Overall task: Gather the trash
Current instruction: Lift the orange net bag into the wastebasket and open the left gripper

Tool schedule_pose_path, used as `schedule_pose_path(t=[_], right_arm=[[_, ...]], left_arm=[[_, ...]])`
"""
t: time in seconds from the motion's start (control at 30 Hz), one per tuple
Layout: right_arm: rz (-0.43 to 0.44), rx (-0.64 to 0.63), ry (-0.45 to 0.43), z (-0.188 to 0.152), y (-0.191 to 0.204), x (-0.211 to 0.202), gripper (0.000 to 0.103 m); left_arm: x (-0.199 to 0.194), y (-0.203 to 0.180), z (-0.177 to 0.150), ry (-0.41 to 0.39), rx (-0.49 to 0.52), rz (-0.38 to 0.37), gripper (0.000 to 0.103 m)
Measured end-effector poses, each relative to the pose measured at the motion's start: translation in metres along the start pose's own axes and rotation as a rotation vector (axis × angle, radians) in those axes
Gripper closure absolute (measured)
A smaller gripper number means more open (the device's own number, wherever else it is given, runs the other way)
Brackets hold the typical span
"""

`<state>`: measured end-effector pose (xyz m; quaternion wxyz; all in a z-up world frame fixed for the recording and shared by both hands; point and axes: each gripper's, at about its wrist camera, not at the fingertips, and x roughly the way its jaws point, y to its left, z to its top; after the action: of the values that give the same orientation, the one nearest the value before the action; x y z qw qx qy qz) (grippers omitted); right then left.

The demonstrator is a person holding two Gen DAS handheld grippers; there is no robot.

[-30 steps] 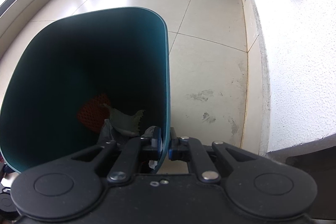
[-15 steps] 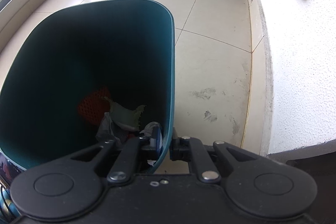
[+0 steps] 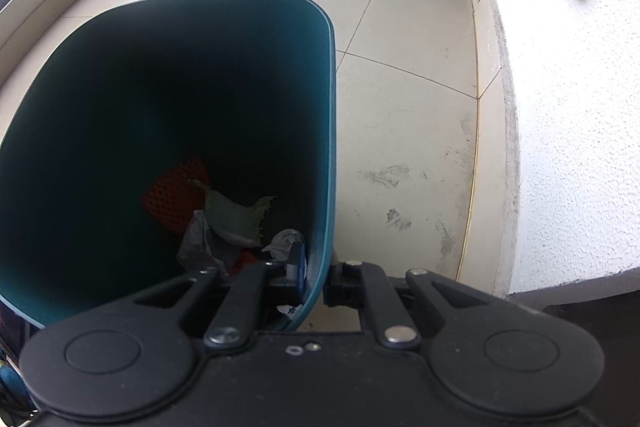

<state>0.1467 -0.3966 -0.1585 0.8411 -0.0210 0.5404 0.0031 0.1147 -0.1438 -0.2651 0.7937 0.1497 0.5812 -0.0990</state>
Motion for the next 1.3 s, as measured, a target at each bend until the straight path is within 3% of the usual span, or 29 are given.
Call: schedule_pose_path(t=[0.23,0.5,0.83,1.07,1.2,1.3], right_arm=[[0.004,0.034,-0.022,0.003,-0.003,-0.004,0.097],[0.009,0.051,-0.04,0.003,-0.009,-0.012,0.098],[0.016,0.052,-0.047,-0.001,-0.011,-0.014,0.098],[0.021,0.062,-0.049,-0.002,-0.014,-0.015,0.099],[0.026,0.066,-0.049,-0.001,-0.016,-0.015,0.099],[0.027,0.063,-0.05,-0.001,-0.016,-0.015,0.099]], left_arm=[[-0.066,0.046,0.015,-0.085,-0.114,-0.032,0.102],[-0.127,0.074,0.034,-0.199,-0.166,-0.074,0.102],[-0.254,0.098,0.079,-0.455,-0.202,-0.149,0.102],[-0.316,0.068,0.113,-0.584,-0.12,-0.261,0.102],[-0.318,0.032,0.12,-0.567,-0.053,-0.36,0.102],[-0.298,0.003,0.113,-0.518,0.002,-0.379,0.102]])
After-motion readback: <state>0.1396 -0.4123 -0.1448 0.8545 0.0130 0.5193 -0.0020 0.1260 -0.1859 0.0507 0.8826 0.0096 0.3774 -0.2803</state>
